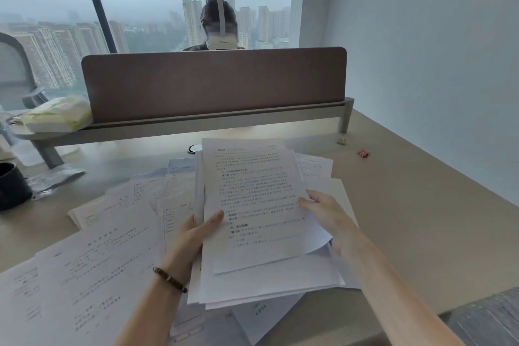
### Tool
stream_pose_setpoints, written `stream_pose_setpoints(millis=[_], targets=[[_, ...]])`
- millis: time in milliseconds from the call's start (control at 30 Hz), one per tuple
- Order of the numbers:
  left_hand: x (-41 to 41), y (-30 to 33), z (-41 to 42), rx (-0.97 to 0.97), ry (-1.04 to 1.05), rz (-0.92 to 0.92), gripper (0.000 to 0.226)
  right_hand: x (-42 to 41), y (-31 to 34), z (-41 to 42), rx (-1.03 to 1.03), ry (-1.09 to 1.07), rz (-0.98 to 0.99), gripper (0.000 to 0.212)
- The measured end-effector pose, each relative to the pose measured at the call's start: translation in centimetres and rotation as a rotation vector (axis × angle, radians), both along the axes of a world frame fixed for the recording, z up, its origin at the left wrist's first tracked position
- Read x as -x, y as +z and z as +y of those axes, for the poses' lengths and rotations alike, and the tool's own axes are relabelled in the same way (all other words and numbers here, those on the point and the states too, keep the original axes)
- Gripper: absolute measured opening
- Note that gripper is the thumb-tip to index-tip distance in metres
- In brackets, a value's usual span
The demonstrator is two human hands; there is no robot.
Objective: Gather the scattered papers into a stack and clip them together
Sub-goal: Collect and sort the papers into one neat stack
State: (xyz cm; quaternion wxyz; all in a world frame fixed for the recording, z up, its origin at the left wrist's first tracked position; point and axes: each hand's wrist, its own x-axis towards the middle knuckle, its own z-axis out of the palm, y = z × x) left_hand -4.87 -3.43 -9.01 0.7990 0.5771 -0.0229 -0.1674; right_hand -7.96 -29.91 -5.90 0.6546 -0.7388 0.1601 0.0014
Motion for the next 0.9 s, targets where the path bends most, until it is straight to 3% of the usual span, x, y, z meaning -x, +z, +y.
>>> stream_pose_setpoints(millis=[133,300,567,733,900], targets=[[0.0,-0.1,0.1,-0.013,-0.004,-0.013,0.033,0.1,-0.5,0.9,-0.036,0.121,0.062,0.031],[-0.4,0.6,0.5,-0.079,0.019,-0.077,0.04,0.2,-0.1,0.4,-0.005,0.143,-0.029,0.045],[0.9,3.7,0.7,-0.165,0.219,-0.337,0.021,1.6,3.2,2.6,0.092,0.102,-0.378,0.057],[2.0,4.2,0.6,-0.111,0.29,-0.443,0.036,2.3,3.9,3.6,0.089,0.075,-0.519,0.044],[2.6,3.0,0.2,-0.185,0.262,-0.409,0.042,2.2,2.2,3.5,0.077,0.133,-0.452,0.041]])
